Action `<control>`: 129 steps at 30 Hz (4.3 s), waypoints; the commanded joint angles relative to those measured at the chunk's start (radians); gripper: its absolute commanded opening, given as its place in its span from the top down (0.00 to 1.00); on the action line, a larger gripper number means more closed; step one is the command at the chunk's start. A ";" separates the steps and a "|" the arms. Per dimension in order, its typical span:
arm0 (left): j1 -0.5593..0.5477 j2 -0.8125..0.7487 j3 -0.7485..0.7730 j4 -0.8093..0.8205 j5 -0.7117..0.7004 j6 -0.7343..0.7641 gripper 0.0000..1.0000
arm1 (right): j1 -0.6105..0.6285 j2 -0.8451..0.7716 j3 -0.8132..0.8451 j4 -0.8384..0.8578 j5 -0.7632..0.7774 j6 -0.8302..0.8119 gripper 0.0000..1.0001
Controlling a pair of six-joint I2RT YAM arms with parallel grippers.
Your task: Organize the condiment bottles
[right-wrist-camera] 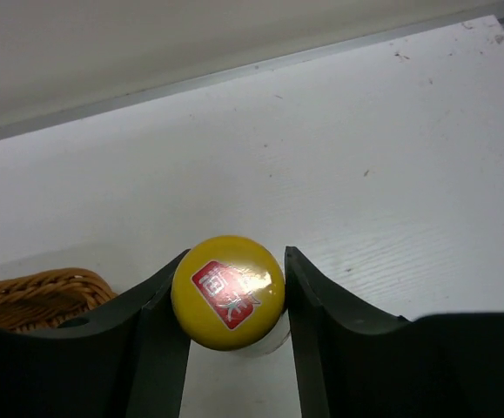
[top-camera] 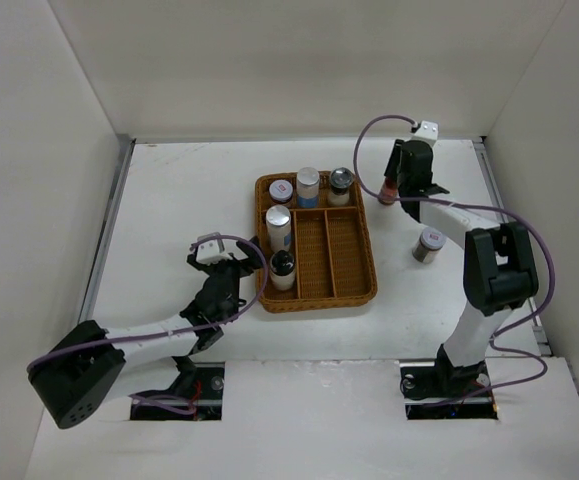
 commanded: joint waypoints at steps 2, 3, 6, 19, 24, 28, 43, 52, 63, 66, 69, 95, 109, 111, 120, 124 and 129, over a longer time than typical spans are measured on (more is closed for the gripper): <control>0.007 0.014 0.031 0.070 0.014 -0.021 0.00 | 0.017 -0.147 -0.025 0.172 0.095 -0.055 0.73; 0.007 0.011 0.028 0.073 0.014 -0.023 0.00 | 0.021 -0.191 -0.031 0.170 0.106 -0.065 0.73; 0.007 -0.008 0.016 0.085 0.014 -0.026 0.00 | 0.059 -0.329 -0.045 0.097 0.109 -0.086 0.74; 0.007 -0.006 0.002 0.104 0.008 -0.030 0.00 | 0.403 -0.500 -0.118 -0.005 0.113 -0.040 0.74; 0.013 0.020 0.010 0.100 0.003 -0.032 0.00 | 0.497 -0.437 -0.079 0.026 0.071 -0.031 0.74; 0.013 0.018 0.007 0.102 0.003 -0.035 0.00 | 0.537 -0.355 -0.069 0.081 0.067 -0.023 0.74; 0.016 0.040 0.010 0.104 0.014 -0.046 0.00 | 0.570 -0.130 -0.108 0.232 0.090 -0.011 0.61; 0.016 0.012 0.004 0.097 0.014 -0.047 0.00 | 0.584 -0.306 -0.196 0.221 0.127 -0.016 0.16; 0.016 0.003 0.002 0.088 0.006 -0.047 0.00 | 0.301 -0.811 -0.558 -0.199 0.477 0.188 0.00; 0.010 0.007 0.004 0.088 0.011 -0.050 0.00 | 0.144 -0.796 -0.571 -0.346 0.436 0.276 0.00; 0.008 0.003 0.004 0.088 0.012 -0.050 0.00 | 0.067 -0.720 -0.563 -0.371 0.341 0.277 0.00; 0.007 0.029 0.010 0.088 0.015 -0.058 0.00 | 0.332 -0.742 -0.505 -0.078 0.394 0.098 0.59; 0.011 0.037 0.011 0.088 0.015 -0.063 0.00 | 0.489 -0.332 -0.299 0.136 0.166 0.084 0.55; 0.013 0.035 0.011 0.088 0.015 -0.066 0.00 | 0.489 -0.278 -0.292 0.158 0.173 0.080 0.54; 0.022 0.044 0.016 0.088 0.008 -0.070 0.00 | 0.489 -0.156 -0.319 0.213 0.241 0.090 0.25; 0.024 0.035 0.016 0.088 0.006 -0.070 0.00 | 0.489 -0.248 -0.348 0.213 0.265 0.086 0.06; 0.040 0.009 0.011 0.082 0.014 -0.070 0.00 | 0.477 -0.490 -0.436 0.198 0.274 0.089 0.00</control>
